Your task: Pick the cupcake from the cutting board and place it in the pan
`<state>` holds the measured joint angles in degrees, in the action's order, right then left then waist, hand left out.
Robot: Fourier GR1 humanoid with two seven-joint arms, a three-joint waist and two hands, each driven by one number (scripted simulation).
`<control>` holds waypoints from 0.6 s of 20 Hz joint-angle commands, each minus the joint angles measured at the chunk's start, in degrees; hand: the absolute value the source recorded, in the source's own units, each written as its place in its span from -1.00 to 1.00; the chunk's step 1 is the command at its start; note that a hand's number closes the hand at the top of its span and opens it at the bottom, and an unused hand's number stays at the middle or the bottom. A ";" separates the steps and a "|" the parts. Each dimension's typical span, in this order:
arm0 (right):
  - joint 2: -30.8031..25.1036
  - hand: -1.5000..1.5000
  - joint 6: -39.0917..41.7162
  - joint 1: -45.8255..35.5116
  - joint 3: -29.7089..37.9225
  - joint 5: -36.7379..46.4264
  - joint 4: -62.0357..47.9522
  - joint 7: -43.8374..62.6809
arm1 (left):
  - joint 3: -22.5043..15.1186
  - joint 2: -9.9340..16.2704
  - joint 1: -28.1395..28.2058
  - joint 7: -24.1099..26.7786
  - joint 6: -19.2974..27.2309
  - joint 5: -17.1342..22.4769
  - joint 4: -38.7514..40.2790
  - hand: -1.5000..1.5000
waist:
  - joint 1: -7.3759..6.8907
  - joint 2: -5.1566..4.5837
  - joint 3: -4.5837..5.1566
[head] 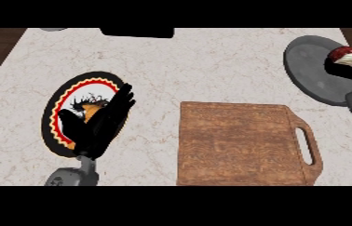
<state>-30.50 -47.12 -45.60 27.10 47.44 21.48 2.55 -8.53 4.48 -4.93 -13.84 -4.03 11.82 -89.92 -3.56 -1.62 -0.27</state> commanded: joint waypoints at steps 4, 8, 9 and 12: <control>-5.38 -1.00 11.65 -2.10 1.12 -0.42 -10.44 1.51 | 1.20 1.59 -1.46 -2.27 -0.86 0.97 -1.44 0.00 | -1.40 -0.37 -0.14; -3.97 -1.00 11.19 -1.32 5.65 -5.85 -8.40 -6.80 | 2.03 0.66 -2.75 -0.24 -0.77 1.06 1.74 0.00 | -0.50 -0.65 -0.30; -1.59 -1.00 9.86 -1.87 6.95 -7.43 -7.92 -7.71 | 1.10 0.35 -2.59 -1.75 -0.53 0.99 0.43 0.00 | -0.80 -0.45 -0.34; -0.16 -1.00 10.36 -0.93 12.43 -14.39 -3.47 -17.79 | -0.71 -1.08 -1.03 -0.74 1.03 -1.02 -0.15 0.00 | 0.65 0.18 -0.41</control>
<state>-32.61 -37.23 -47.15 34.57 39.25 15.18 -6.69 -8.10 4.33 -6.46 -14.35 -3.87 11.70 -89.60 -3.85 -1.87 -0.58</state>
